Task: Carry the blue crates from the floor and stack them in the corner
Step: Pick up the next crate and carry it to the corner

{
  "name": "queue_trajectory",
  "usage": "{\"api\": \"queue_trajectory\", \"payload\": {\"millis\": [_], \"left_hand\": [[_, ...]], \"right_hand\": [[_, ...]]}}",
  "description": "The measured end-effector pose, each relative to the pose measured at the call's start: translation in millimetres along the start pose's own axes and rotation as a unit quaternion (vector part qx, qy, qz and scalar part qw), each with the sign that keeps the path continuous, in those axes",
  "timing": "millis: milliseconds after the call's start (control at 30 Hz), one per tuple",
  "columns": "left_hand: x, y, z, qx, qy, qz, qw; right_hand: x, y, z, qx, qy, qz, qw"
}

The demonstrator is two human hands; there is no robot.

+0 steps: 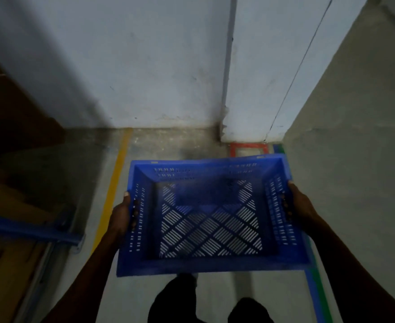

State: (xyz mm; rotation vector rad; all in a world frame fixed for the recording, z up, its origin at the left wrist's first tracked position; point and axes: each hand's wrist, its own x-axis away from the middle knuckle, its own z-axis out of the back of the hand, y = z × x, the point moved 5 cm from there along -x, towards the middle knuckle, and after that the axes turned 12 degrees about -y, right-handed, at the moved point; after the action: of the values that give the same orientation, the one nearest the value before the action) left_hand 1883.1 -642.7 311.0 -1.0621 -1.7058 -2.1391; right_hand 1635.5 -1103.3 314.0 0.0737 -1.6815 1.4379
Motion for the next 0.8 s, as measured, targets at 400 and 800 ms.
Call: {"api": "queue_trajectory", "payload": {"millis": [400,800], "left_hand": [[-325,-41,-30,-0.026,-0.021,0.041,0.999],[-601,-159,-74,-0.084,0.011,0.009,0.996]], "right_hand": [[-311,56,-46,0.001,0.021,-0.071,0.997],[-574,190,-64,0.015,0.01,-0.062,0.998]]}}
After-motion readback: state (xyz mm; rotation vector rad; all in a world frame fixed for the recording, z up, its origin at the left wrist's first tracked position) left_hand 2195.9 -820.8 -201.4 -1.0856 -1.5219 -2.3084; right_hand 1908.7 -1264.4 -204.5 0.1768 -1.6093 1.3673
